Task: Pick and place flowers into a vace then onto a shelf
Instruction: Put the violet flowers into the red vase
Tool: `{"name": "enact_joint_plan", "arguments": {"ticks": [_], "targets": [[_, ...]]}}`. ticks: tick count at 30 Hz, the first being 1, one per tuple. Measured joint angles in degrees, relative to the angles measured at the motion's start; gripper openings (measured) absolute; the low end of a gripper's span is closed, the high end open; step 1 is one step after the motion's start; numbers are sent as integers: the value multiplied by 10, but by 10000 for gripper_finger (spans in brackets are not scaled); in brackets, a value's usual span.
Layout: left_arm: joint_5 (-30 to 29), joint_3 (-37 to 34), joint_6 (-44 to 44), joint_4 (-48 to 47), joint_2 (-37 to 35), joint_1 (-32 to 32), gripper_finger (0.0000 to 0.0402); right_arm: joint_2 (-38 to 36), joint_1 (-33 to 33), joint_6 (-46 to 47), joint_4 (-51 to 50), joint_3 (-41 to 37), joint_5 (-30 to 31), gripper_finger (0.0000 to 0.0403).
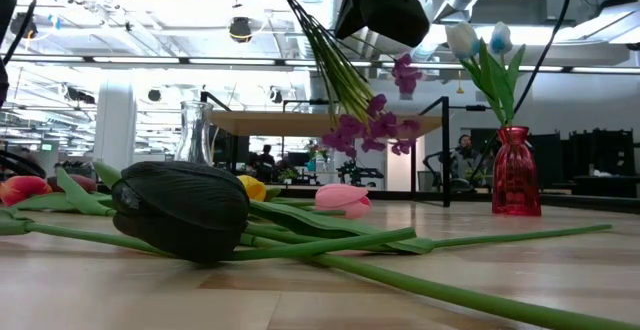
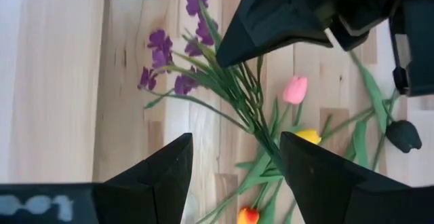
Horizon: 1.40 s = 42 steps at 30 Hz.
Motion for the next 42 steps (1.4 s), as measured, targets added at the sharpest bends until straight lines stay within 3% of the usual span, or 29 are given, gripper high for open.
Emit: {"name": "enact_joint_plan", "arguments": {"ticks": [15, 34, 38, 42], "targets": [[53, -2, -20, -29, 1, -1, 212, 0, 0, 0, -4, 0, 1, 0], [58, -19, 2, -63, 66, 0, 211, 0, 2, 2, -4, 0, 5, 0], [44, -19, 4, -75, 65, 0, 182, 0, 2, 2, -4, 0, 5, 0], [43, -19, 17, -82, 65, 0, 125, 0, 2, 2, -4, 0, 5, 0]]}}
